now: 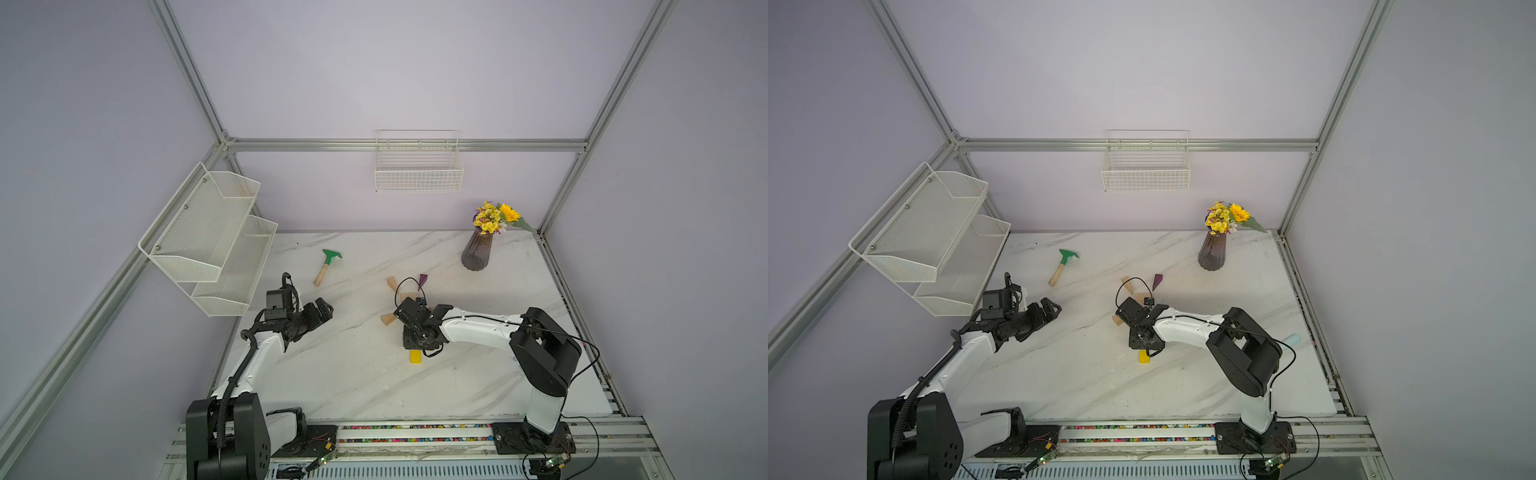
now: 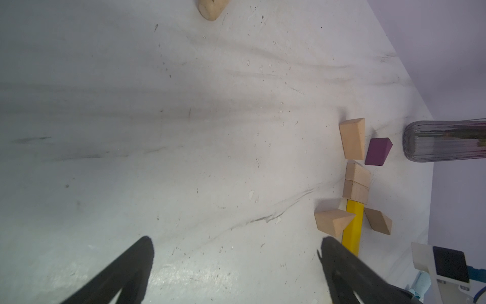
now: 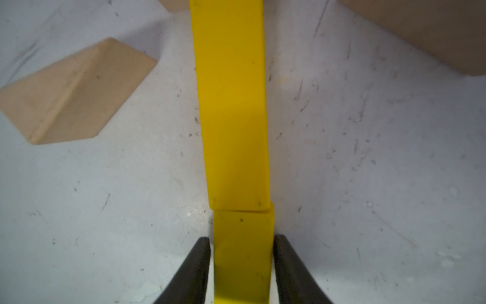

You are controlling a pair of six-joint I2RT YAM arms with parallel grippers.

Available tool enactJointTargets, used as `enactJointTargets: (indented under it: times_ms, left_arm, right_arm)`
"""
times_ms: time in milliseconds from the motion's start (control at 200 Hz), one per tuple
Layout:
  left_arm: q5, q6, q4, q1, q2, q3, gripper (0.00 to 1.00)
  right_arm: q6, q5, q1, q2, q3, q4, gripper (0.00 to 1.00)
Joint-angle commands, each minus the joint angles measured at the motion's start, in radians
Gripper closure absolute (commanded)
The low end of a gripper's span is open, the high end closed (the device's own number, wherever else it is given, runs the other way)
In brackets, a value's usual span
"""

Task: Assemble a small pinwheel with building blocks
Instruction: Assemble the building block at the center of the board.

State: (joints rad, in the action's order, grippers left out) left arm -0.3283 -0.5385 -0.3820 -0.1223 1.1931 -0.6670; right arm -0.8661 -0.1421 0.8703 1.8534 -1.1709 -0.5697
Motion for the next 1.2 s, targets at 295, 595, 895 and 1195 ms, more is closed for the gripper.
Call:
enactJointTargets:
  times_ms: [295, 595, 895, 1195]
  left_arm:
    - [-0.017, 0.011, 0.032, -0.005, 0.000, -0.002, 0.00]
    - [-0.020, 0.011, 0.032, -0.005, 0.000, -0.002, 0.00]
    - [-0.019, 0.011, 0.034, -0.006, 0.001, -0.002, 0.00]
    - [-0.021, 0.011, 0.034, -0.006, 0.002, -0.003, 0.00]
  right_arm:
    - [0.009, -0.020, -0.005, -0.019, -0.009, 0.007, 0.61]
    - [0.012, -0.016, -0.005, -0.019, -0.010, 0.012, 0.62]
    - [0.015, -0.015, -0.005, -0.017, -0.007, 0.017, 0.64]
    - [0.020, -0.019, -0.005, -0.019, -0.009, 0.018, 0.59]
